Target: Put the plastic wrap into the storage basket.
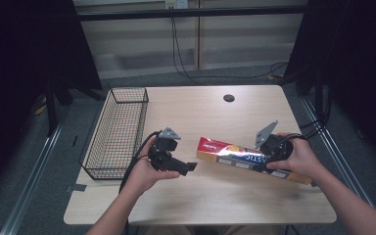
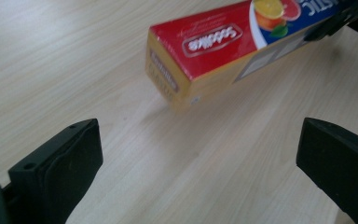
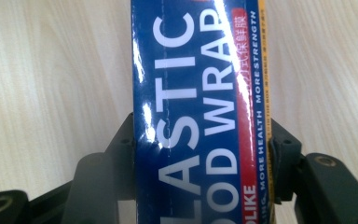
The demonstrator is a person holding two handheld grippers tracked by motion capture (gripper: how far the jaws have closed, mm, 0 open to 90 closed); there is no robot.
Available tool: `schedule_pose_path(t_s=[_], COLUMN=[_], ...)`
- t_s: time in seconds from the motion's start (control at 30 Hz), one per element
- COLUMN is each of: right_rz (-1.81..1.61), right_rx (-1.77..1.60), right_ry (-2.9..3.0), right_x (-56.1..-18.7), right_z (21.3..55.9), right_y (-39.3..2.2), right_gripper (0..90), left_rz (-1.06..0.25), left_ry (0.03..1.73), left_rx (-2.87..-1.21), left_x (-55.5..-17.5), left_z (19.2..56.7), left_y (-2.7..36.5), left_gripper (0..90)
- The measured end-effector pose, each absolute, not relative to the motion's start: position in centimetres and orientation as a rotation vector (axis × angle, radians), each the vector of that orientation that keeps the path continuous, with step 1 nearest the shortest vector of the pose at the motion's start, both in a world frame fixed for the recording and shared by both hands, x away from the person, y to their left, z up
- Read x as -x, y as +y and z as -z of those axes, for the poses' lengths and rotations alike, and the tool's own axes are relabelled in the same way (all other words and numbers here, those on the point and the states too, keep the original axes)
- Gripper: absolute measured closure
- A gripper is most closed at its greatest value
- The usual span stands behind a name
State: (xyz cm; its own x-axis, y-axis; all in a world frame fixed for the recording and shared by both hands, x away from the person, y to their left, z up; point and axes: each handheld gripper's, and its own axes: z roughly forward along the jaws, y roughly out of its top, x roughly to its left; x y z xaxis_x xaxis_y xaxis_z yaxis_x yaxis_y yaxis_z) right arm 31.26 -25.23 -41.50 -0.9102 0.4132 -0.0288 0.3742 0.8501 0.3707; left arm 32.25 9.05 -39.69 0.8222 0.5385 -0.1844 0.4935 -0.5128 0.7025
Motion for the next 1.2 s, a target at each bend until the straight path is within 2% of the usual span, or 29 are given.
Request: schedule_pose_path(t_s=[0.27,0.37,0.7,1.2], right_rz=[-0.542,-0.542,-0.56,-0.584], right_rx=[-0.595,-0.579,-0.546,-0.502], right_ry=[2.933,2.939,2.959,2.988], right_x=[-31.2,-31.1,-30.8,-30.5], right_z=[40.9,40.7,40.5,40.3], right_y=[-24.5,-24.4,-23.6,-22.5], right_gripper=[43.6,43.6,43.6,43.6], left_rz=[-0.062,-0.11,-0.102,-0.078], left_ry=[0.613,0.521,0.399,0.223], left_rx=[-2.277,-2.345,-2.361,-2.504], left_x=[-33.0,-33.1,-34.0,-33.6], left_z=[37.0,36.5,36.3,37.3], left_y=[7.1,6.4,3.8,0.2], left_gripper=[0.0,0.0,3.8,7.6])
